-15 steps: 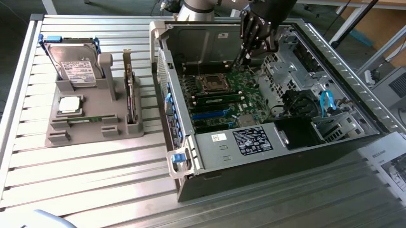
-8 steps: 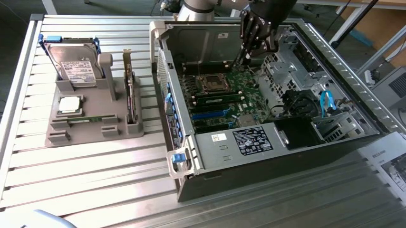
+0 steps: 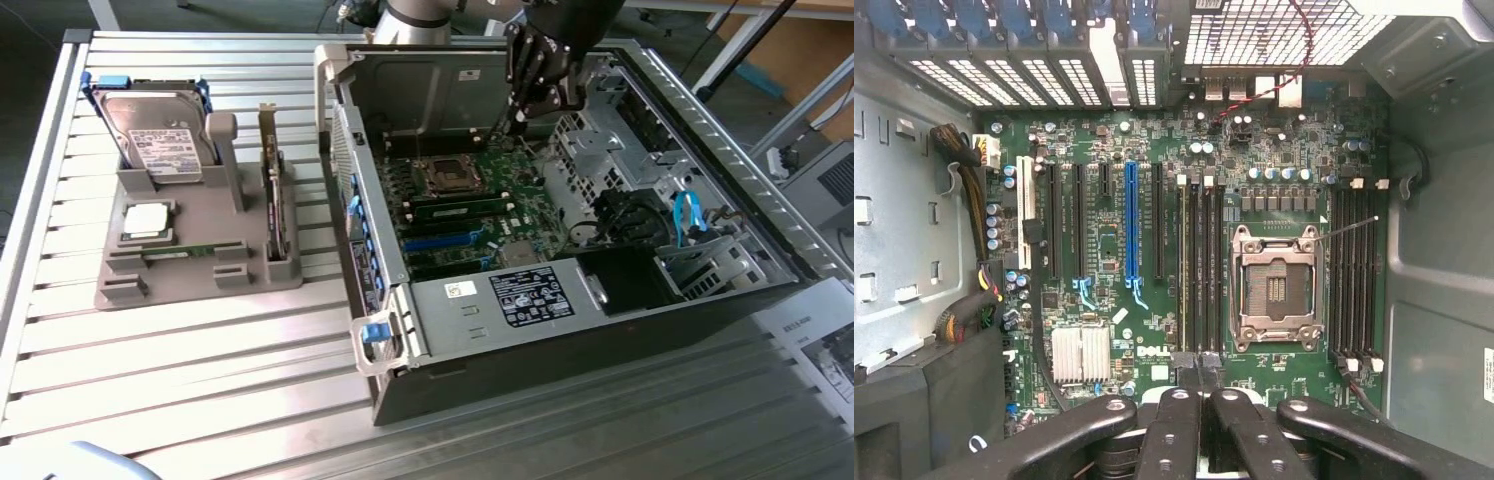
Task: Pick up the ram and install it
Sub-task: 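Press down the ram until it locks into place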
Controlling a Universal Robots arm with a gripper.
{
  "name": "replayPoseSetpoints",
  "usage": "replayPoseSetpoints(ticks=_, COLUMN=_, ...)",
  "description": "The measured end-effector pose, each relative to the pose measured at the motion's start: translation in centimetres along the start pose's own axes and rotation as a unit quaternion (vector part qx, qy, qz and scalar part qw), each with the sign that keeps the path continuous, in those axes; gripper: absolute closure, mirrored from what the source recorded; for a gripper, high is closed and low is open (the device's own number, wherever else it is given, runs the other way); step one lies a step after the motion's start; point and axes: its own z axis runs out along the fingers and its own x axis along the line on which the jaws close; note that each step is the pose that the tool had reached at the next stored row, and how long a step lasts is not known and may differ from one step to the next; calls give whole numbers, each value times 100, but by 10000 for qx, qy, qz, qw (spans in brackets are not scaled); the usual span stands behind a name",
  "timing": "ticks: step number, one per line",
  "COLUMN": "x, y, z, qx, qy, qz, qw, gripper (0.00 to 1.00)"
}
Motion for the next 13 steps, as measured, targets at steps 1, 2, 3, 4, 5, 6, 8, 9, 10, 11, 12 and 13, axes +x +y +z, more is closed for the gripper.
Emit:
replayPoseSetpoints(ticks=1, x=0, y=0, z=0, qx=0, qy=0, qz=0, qw=10000, gripper=90)
replayPoseSetpoints(ticks=2, x=0, y=0, z=0, qx=0, qy=0, qz=0, qw=10000, gripper=90)
replayPoseSetpoints(ticks=3, x=0, y=0, z=0, qx=0, qy=0, qz=0, qw=10000, gripper=90)
replayPoseSetpoints(ticks=4, x=0, y=0, z=0, qx=0, qy=0, qz=0, qw=10000, gripper=90)
replayPoseSetpoints(ticks=5, x=0, y=-3, z=0, qx=0, qy=0, qz=0, qw=10000, gripper=90)
replayPoseSetpoints(ticks=6, x=0, y=-9, z=0, qx=0, qy=0, qz=0, qw=10000, gripper=90)
replayPoseSetpoints(ticks=8, x=0, y=-30, z=0, qx=0, qy=0, qz=0, qw=10000, gripper=90)
replayPoseSetpoints(ticks=9, x=0, y=-44, z=-1, qx=0, qy=0, qz=0, qw=10000, gripper=90)
replayPoseSetpoints(ticks=10, x=0, y=-61, z=0, qx=0, qy=0, qz=0, qw=10000, gripper=90)
replayPoseSetpoints(ticks=11, x=0, y=-79, z=0, qx=0, qy=0, qz=0, qw=10000, gripper=90)
replayPoseSetpoints(ticks=12, x=0, y=-97, z=0, qx=0, qy=0, qz=0, qw=10000, gripper=90)
replayPoseSetpoints(ticks=13, x=0, y=-114, z=-1, qx=0, qy=0, qz=0, qw=10000, gripper=90)
